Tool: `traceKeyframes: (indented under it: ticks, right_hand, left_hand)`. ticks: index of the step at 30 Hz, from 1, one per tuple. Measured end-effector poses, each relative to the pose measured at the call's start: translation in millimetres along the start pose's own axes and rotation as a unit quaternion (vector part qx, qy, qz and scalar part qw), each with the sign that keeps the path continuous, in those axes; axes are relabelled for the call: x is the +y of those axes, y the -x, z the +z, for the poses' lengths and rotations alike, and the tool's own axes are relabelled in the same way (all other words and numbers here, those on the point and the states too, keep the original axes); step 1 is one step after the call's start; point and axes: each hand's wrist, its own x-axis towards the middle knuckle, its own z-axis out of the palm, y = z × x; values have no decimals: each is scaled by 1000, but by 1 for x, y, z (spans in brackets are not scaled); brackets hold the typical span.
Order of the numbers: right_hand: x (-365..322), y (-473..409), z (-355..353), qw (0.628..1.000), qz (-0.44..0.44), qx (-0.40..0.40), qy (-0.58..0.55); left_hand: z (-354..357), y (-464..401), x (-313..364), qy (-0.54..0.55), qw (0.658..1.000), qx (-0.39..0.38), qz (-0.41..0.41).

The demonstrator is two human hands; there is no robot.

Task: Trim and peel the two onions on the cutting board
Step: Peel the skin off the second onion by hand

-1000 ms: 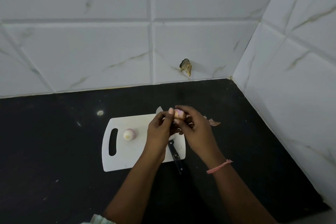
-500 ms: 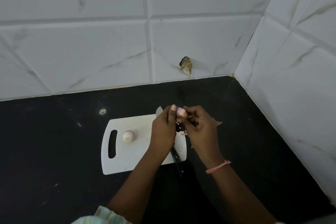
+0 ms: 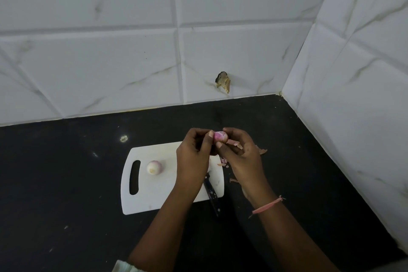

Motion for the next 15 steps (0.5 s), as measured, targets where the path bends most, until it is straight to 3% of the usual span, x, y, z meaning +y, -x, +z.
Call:
traceKeyframes:
  ticks: [15]
  right_hand:
    - [-1,4,5,999,-3,49,11]
  left_hand:
    - [-7,2,8,-94,994,-13,60]
